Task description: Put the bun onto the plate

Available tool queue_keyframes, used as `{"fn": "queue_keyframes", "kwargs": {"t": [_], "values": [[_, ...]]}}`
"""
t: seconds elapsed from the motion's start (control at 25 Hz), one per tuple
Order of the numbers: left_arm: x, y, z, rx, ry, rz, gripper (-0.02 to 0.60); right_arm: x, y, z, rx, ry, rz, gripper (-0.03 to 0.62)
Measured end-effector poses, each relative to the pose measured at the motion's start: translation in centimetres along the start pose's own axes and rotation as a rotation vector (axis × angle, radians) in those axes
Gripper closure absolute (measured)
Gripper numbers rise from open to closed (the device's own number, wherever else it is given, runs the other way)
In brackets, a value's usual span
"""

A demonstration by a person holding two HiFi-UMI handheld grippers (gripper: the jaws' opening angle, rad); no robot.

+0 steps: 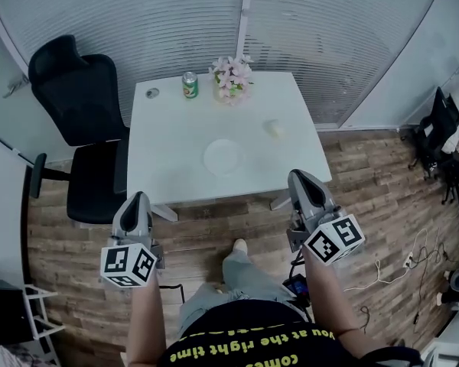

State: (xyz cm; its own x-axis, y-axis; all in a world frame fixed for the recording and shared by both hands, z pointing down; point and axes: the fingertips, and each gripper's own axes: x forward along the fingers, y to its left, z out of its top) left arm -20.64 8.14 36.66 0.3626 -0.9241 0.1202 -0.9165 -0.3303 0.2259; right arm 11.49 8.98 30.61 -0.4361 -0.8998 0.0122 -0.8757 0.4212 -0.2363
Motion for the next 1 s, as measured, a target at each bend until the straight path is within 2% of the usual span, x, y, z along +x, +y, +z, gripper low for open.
{"fn": "queue_keyframes", "kwargs": {"t": [1.0], "values": [[9.9, -0.3, 2.1, 0.004, -0.037, 0.128, 0.580, 9.0, -9.7, 3.0, 0.014, 0.015, 0.114, 0.588]]}}
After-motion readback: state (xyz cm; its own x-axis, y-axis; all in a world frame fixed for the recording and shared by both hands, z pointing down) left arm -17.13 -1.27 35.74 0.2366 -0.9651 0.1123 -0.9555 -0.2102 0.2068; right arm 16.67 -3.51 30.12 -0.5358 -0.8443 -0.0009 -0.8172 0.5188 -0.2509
